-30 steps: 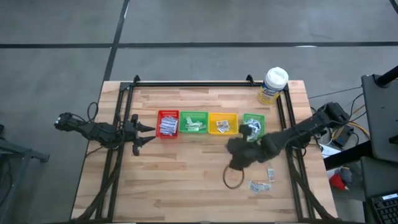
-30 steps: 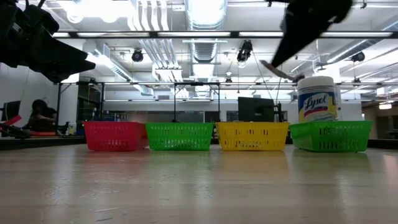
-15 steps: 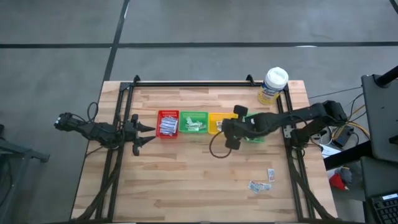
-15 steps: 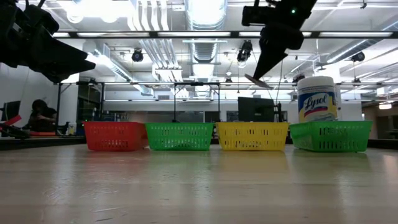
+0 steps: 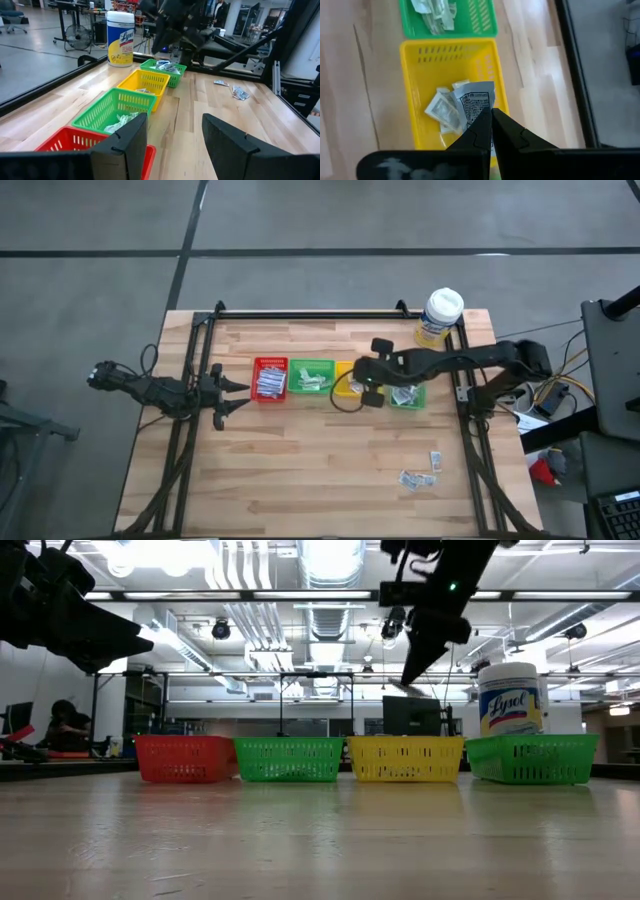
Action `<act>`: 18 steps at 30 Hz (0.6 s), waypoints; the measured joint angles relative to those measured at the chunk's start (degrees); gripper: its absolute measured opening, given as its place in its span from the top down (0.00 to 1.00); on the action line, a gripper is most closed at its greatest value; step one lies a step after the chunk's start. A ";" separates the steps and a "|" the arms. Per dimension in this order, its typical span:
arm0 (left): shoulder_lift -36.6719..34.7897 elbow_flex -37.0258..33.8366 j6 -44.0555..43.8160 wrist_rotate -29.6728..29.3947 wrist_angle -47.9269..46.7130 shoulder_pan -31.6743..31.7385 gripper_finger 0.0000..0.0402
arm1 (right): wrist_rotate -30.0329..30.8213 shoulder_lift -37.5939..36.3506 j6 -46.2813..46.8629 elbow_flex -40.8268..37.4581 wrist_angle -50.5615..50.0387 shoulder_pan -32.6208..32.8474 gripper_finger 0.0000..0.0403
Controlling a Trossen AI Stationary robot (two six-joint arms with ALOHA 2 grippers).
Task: Pick & Place First Aid Supplies
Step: Put the orange ointment pack into the yellow bin
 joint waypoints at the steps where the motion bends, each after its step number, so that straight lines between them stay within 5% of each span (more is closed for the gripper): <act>1: 0.02 0.00 0.00 0.00 0.02 0.00 0.53 | -0.56 0.68 -0.75 0.00 0.91 -0.74 0.98; 18: 0.06 0.00 0.00 -0.02 0.26 0.02 0.53 | -6.95 12.32 -7.44 0.00 4.75 -6.40 0.98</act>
